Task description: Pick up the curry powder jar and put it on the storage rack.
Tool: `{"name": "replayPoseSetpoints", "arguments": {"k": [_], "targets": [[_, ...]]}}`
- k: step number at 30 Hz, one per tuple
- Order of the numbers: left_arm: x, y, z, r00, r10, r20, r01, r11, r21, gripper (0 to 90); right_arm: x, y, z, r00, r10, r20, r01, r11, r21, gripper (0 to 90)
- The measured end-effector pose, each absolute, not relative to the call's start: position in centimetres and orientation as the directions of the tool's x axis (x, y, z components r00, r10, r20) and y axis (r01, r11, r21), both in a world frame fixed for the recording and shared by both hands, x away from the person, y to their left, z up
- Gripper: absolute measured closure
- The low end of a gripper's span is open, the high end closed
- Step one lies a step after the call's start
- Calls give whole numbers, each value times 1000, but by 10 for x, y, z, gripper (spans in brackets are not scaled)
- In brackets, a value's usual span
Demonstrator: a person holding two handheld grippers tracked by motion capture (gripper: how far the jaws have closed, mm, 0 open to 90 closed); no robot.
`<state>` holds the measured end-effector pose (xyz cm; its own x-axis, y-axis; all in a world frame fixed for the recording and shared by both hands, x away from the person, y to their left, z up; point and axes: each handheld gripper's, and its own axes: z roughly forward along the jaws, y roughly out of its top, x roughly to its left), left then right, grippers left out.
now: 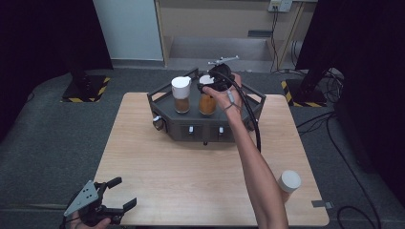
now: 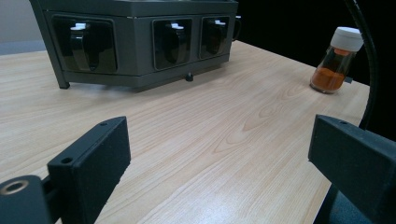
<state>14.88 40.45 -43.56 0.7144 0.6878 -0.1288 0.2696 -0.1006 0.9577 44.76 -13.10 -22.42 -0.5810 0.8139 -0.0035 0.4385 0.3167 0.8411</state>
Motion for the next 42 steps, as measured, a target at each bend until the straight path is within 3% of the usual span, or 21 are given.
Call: {"name": "replayPoseSetpoints", "arguments": {"k": [30,35,39,42], "targets": [[150,404,-436,723,678,-131,270,-104,957,44,460,-136,-246,-550,834,39,449,255,857,327],[149,404,-435,724,678,-128,269,-106,957,44,457,-135,-246,-536,843,45,442,234,866,282],[149,403,-435,725,677,-126,266,-106,958,44,452,-138,-247,-490,868,77,452,177,874,121],[149,403,-435,725,677,-127,266,-106,958,44,448,-142,-248,-481,870,105,452,143,881,87]]}}
